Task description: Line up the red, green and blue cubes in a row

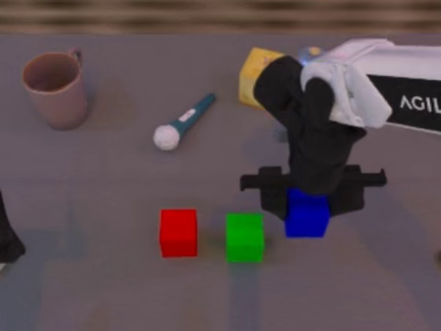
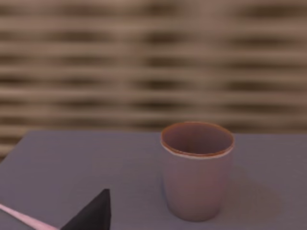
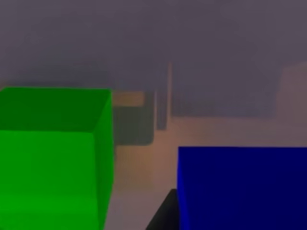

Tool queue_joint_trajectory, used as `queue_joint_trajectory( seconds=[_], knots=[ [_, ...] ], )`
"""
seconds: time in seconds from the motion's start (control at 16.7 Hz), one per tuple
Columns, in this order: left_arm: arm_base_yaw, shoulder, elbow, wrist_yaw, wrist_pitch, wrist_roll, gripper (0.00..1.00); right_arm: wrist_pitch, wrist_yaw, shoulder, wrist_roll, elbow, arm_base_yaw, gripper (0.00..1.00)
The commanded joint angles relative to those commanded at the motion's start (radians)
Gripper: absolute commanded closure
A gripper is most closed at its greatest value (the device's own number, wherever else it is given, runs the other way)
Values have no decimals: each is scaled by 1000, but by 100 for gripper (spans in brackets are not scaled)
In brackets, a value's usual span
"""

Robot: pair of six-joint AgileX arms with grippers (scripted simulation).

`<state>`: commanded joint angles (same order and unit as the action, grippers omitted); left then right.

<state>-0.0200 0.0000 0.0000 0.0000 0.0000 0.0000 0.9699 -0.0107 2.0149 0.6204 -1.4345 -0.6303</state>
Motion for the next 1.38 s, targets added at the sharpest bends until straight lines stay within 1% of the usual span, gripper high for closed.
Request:
queue_joint_trajectory(
  seconds=[0.24,0.54,1.32,1.38],
  knots=[
    [0,0,0,0,0,0,0,-130,-3,47,6,82,-1,100],
    [0,0,0,0,0,0,0,-150,-4,55,8,95,-1,100],
    [0,0,0,0,0,0,0,-150,-4,55,8,95,-1,2],
    [0,0,0,0,0,0,0,-150,-4,55,8,95,-1,0]
  ],
)
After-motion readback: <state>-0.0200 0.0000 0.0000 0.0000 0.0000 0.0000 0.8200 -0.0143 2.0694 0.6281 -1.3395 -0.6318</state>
